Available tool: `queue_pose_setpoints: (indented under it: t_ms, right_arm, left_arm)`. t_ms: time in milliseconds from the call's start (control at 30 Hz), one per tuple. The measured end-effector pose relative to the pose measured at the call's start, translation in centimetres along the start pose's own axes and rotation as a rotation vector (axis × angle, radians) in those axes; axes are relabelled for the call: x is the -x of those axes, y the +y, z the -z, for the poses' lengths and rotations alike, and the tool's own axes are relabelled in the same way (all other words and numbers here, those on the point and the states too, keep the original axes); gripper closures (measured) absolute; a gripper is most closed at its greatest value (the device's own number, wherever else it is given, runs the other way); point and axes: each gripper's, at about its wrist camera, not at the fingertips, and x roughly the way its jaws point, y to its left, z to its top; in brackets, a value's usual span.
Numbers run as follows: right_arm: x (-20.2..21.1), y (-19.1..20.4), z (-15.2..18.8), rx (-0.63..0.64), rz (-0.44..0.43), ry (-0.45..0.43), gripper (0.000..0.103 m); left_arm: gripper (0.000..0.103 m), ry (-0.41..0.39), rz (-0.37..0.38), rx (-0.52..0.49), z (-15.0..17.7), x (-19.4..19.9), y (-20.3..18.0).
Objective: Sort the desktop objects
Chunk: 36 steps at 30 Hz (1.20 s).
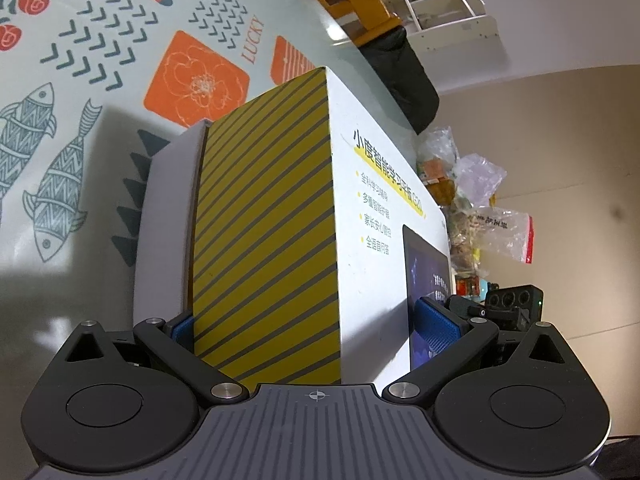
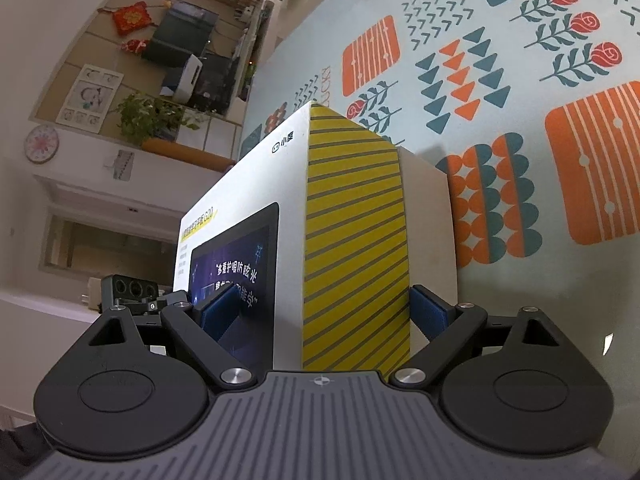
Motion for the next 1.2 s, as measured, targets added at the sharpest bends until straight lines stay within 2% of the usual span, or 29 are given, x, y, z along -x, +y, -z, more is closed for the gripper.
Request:
queue_pose_setpoints:
  t_ms: [567, 700, 967, 1100, 1200]
  right_arm:
    - [-0.5, -1.3, -0.4, -0.014, -0.030, 0.015, 0.000]
    - [-0.3, -1.6, -0.7, -0.017, -0.026, 0.007, 0.000]
    - [-1.0, -1.5, -1.0, -0.037, -0.029, 0.013, 0.000]
    - [-1.4, -1.7, -0.8, -0.038, -0.035, 0.024, 0.000]
    - [-1.4, -1.8, -0.7, -0.031, -0.006, 0.025, 0.000]
  left_arm:
    - [0.000, 0.051, -0.012, -0.003, -0.6, 0.7, 0.1]
    - [0.000, 0.042, -0.012, -0.004, -1.0, 1.5, 0.0]
    - [0.000, 0.040, -0.060, -0.027, -1.0, 2.4, -0.7]
    - [0.000, 0.019, -0.074, -0.019, -0.9, 3.4, -0.4]
    - [0.000, -0.003, -0.075, -0.009, -1.1, 4.3, -0.1]
